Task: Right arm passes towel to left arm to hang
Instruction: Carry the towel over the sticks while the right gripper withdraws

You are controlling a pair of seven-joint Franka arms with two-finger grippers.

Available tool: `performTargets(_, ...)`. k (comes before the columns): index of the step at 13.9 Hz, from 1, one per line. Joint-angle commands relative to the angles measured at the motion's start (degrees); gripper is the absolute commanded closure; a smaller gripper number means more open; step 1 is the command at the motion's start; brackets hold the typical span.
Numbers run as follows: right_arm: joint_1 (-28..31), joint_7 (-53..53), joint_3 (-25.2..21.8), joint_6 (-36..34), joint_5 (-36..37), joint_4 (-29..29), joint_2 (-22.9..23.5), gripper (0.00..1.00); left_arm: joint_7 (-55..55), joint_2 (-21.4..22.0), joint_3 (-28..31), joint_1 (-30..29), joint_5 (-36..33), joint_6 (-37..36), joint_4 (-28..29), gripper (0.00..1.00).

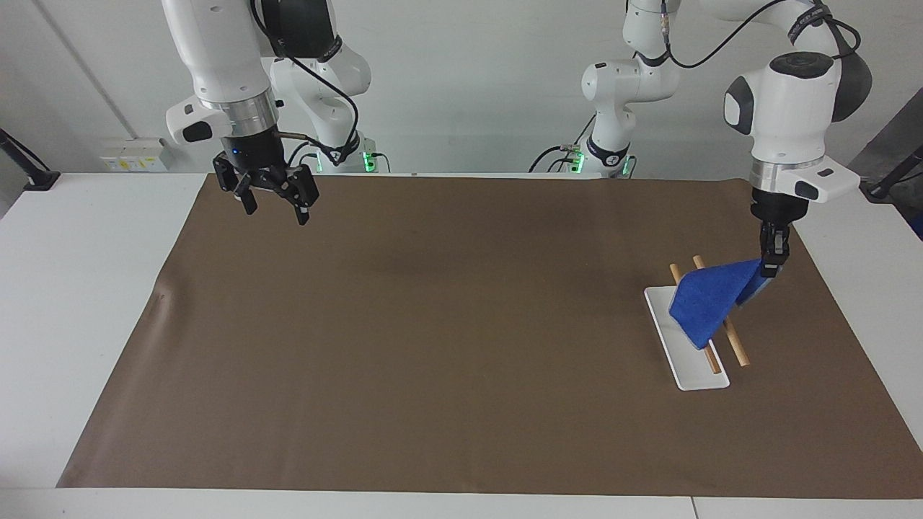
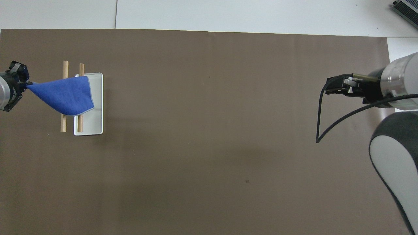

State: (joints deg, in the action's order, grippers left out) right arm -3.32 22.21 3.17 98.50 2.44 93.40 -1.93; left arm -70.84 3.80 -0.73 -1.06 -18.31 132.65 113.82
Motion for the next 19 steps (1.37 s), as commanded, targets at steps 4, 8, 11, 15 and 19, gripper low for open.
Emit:
performTargets(4, 0.8, -7.9, -6.0, -8.6, -1.0, -1.6, -1.8, 0.0, 13.4, -4.2, 2.3, -0.3, -1.2, 2.7, -2.7, 1.0)
performTargets(8, 1.3, -15.0, -9.1, -6.0, -1.6, -0.5, -1.0, 0.0, 13.7, -7.1, 2.7, -0.5, -1.2, 5.8, -2.5, 1.0)
performTargets(11, 0.7, -14.7, -8.9, -6.5, -1.6, -0.6, -0.9, 0.0, 13.6, -9.8, 2.7, -0.5, -1.2, 9.6, -2.5, 1.0)
performTargets(15, 0.3, -14.9, -8.5, -8.2, -1.6, 0.0, -1.4, 0.0, 13.8, -10.3, 3.2, -0.8, -0.9, 11.8, -2.3, 1.0)
performTargets(19, 0.2, -14.5, -8.6, -8.8, -1.6, 0.3, -1.7, 0.0, 13.7, -11.3, 3.2, -0.8, -0.8, 12.7, -1.8, 1.0)
